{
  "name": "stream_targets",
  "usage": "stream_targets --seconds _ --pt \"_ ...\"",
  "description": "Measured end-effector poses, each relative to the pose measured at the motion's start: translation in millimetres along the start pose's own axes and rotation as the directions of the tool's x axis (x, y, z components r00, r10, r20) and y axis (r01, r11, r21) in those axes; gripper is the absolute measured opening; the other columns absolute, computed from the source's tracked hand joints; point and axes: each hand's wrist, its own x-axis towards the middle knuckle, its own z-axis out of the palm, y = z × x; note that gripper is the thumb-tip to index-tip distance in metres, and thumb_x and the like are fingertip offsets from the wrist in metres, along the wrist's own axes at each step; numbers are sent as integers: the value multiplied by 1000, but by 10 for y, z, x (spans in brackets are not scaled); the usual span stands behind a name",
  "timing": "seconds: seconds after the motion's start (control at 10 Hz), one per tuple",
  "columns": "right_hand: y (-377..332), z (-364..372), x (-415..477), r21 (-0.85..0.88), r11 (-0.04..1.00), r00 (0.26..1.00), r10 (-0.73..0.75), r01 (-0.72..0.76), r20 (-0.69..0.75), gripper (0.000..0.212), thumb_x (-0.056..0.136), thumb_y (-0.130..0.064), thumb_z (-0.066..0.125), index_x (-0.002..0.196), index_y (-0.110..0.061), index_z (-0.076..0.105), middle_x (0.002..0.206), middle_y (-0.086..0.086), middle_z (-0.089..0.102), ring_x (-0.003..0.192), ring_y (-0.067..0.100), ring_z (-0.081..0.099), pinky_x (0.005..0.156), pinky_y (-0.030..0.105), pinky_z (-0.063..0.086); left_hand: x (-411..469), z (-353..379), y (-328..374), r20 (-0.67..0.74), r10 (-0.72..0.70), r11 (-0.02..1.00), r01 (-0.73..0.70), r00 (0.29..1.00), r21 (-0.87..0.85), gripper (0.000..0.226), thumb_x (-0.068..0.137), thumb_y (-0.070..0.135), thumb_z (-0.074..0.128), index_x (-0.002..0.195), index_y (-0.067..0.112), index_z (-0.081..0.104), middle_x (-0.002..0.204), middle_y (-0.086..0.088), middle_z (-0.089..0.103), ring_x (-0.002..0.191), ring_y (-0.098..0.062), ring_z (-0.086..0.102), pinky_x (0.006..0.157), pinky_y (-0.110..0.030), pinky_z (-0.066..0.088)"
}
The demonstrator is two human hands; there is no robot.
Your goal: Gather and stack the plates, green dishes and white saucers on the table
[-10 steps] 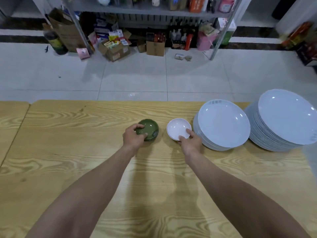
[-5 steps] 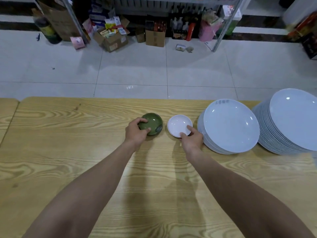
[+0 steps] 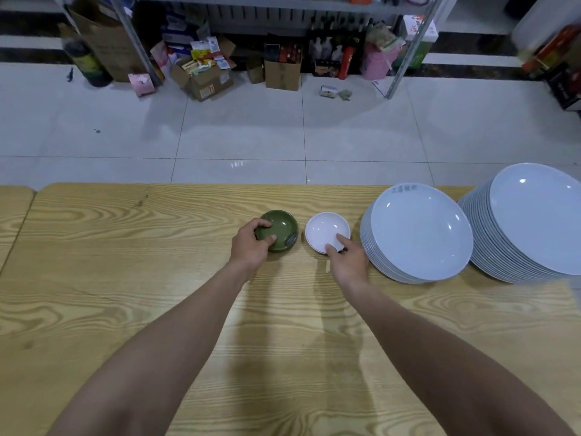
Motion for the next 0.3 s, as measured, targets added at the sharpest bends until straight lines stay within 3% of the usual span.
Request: stream_targets --seconds 0.1,0.2,0.3 --pt "36 -24 -61 -78 995 997 -66 69 41 51 97 -27 63 144 -16 51 128 12 61 114 22 58 105 36 42 -19 11 16 -1 -2 1000 2 1000 -3 23 89 11 69 109 23 68 114 4 57 103 -20 56 84 -27 47" --pt "88 -55 -124 -31 992 992 -118 120 52 60 97 -27 62 152 -21 38 137 5 58 110 16 61 104 36 45 -44 20 8 4 20 1000 -20 1000 21 25 90 13 68 113 23 67 113 4 57 101 -18 55 85 -26 45" --pt "181 -90 -256 65 988 988 -146 143 52 68 97 -28 63 155 -31 29 144 -3 53 93 -6 63 88 16 47 -84 16 39 -16 55 993 -53 998 108 27 91 13 68 116 23 65 117 2 57 101 -16 54 85 -25 44"
